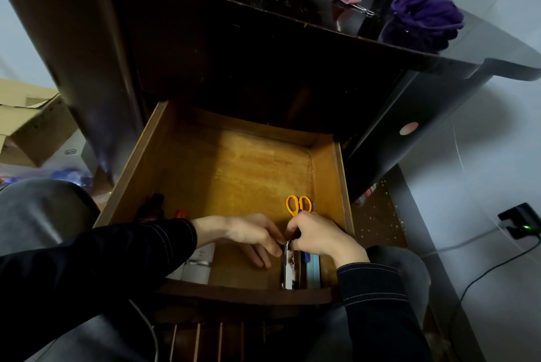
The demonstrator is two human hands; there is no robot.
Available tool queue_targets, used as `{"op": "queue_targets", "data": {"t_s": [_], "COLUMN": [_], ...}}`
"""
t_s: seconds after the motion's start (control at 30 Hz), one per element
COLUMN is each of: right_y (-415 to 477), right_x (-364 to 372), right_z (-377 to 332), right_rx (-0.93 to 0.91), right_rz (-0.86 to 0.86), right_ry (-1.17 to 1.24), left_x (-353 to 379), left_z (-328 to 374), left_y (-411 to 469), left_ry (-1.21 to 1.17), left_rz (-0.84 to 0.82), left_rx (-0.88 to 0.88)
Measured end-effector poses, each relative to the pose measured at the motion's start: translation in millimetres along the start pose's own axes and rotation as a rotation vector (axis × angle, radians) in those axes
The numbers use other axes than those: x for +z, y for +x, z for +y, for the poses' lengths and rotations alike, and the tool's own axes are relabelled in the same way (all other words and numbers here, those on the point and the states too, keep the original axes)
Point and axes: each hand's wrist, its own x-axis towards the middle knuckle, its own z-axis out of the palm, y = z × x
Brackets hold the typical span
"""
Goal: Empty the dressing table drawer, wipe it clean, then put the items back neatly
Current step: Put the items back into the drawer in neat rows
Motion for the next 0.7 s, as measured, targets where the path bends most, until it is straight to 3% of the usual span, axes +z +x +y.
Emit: {"op": "queue_targets", "data": {"t_s": [0.7], "right_y": [2.0], "right_x": [1.9], "right_z": [-0.5], "right_rx": [-0.025], "right_rz": [-0.025], "right_ry": [0.093], "left_x": [2.9], "left_z": [6.7], "left_y": [-10.3], "left_ry": [-0.015], "left_rz": [-0.046], "left_rx": [-0.028]}}
